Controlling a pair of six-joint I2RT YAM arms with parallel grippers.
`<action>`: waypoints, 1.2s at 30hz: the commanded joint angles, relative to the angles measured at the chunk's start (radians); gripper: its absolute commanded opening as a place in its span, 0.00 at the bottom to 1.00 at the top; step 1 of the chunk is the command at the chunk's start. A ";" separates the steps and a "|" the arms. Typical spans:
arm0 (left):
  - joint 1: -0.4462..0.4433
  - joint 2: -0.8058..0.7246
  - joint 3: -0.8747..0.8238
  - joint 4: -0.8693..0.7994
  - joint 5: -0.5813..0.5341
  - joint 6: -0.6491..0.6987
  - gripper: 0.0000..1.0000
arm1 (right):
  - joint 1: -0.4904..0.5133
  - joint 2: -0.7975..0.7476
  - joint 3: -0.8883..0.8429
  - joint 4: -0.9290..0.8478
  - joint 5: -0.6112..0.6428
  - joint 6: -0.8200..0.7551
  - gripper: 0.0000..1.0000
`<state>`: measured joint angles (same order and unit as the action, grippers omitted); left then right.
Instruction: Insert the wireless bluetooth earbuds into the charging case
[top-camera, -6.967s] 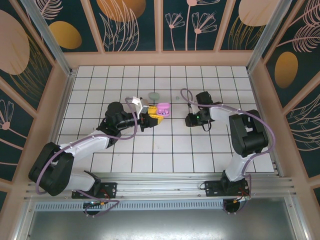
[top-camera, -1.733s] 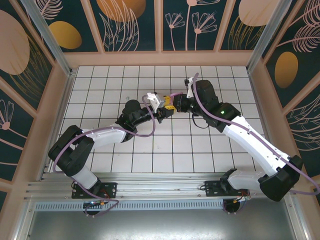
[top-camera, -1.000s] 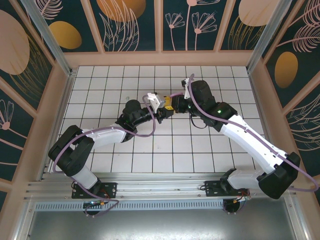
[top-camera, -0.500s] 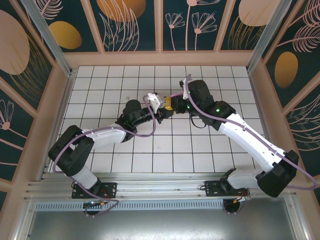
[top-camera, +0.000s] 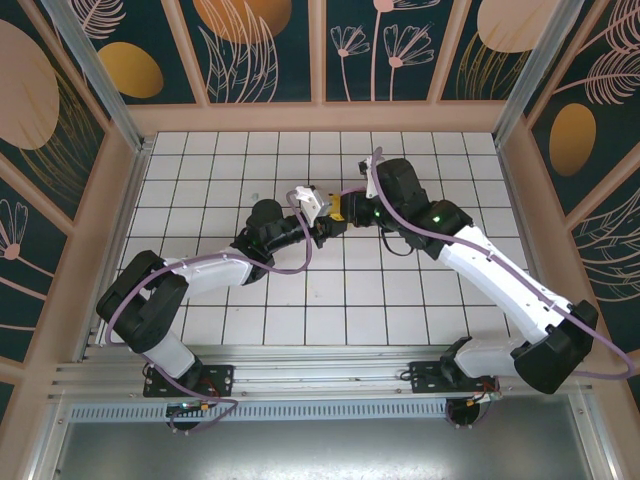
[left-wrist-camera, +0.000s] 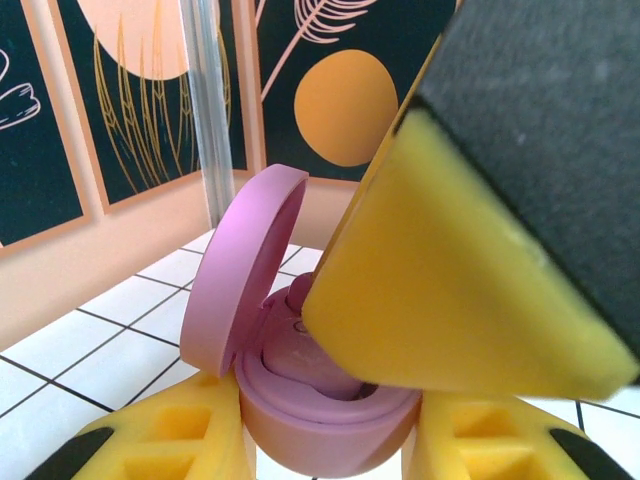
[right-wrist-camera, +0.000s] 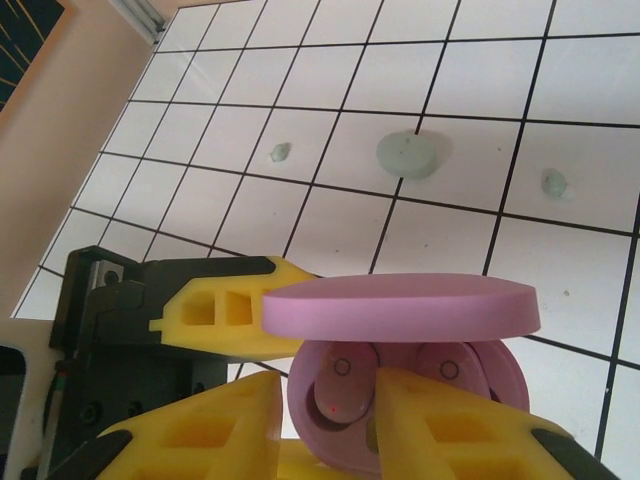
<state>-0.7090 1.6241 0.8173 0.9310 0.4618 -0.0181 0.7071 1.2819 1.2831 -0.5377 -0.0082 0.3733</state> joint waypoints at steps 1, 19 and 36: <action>-0.007 -0.024 0.003 0.034 -0.002 0.018 0.04 | 0.007 -0.011 0.057 -0.023 -0.013 0.014 0.30; -0.007 -0.067 -0.031 -0.001 0.055 0.032 0.05 | -0.086 -0.084 0.092 -0.020 -0.048 -0.013 0.34; -0.007 -0.130 -0.028 -0.084 0.120 0.056 0.06 | -0.153 -0.052 -0.001 0.069 -0.265 0.026 0.34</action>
<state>-0.7090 1.5227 0.7853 0.8520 0.5610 0.0166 0.5552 1.2266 1.2934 -0.5014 -0.2306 0.3836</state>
